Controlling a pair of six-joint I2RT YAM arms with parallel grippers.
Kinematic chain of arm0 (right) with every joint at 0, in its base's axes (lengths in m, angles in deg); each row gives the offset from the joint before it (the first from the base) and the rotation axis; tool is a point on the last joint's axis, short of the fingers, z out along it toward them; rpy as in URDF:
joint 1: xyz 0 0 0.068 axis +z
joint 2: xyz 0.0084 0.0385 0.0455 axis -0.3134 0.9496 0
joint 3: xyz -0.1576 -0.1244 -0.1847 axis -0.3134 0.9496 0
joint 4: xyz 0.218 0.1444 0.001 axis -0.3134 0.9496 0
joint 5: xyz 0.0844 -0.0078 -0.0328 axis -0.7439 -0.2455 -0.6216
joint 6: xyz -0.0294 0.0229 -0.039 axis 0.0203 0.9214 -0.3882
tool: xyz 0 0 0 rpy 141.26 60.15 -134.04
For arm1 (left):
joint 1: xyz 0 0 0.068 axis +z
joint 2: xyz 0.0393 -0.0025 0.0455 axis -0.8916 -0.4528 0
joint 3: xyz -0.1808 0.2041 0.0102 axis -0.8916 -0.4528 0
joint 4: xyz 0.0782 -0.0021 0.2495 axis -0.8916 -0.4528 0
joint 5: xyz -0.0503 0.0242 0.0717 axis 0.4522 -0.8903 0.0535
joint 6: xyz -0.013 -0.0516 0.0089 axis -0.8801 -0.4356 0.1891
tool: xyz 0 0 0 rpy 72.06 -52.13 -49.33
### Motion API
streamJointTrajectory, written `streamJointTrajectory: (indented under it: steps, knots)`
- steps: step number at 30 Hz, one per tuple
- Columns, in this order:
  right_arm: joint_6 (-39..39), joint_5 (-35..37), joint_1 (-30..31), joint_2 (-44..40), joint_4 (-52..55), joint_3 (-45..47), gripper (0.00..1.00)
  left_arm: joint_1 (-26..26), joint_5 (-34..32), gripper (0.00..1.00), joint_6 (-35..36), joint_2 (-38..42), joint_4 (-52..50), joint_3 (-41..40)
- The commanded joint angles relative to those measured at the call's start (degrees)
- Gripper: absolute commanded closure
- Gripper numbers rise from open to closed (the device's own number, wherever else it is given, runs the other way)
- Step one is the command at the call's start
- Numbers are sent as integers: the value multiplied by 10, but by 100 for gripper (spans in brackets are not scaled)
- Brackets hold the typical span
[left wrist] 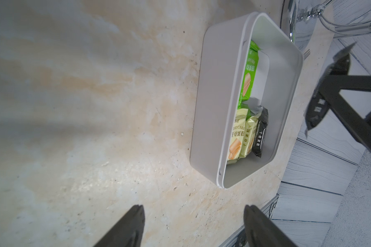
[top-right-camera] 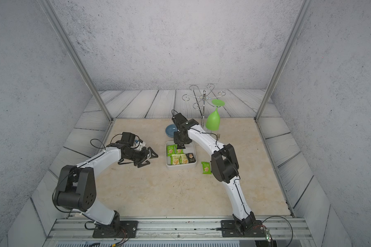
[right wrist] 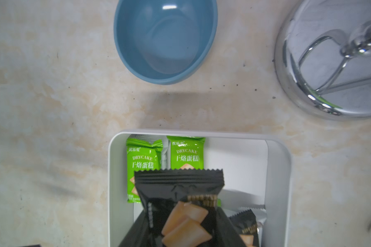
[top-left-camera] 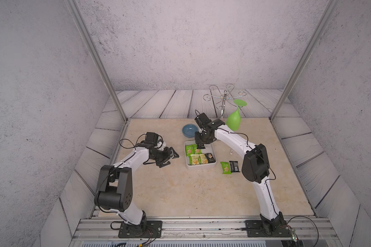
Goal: Take the cookies out of the storage box
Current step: Pick up the cookie from the storage box, then place the cookie at the center of the board.
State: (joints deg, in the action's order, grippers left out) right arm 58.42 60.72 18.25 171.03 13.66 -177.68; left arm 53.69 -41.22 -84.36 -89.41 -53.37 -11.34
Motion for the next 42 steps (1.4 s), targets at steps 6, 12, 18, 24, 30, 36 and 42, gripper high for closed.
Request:
streamJointTrajectory:
  steps: [6, 12, 18, 24, 30, 36, 42]
  knots:
    - [-33, 24, -29, -135, -5, 163, 57, -23, -32, 21, -4, 17, -27, 30]
    - [-27, 16, -73, -224, -47, 308, 57, -59, -61, 21, -3, 15, -50, 52]
    - [-32, 15, -128, -295, -83, 434, 57, -83, -85, 21, 4, 6, -76, 84]
    - [-45, 41, -177, -333, -100, 514, 57, -91, -97, 22, 5, -3, -90, 109]
    - [-47, 76, -210, -341, -121, 566, 57, -97, -102, 22, 6, -11, -98, 123]
    - [-45, 85, -226, -313, -146, 586, 57, -102, -107, 22, 3, -13, -99, 125]
    - [-46, 80, -235, -282, -164, 591, 56, -104, -111, 22, 3, -6, -101, 120]
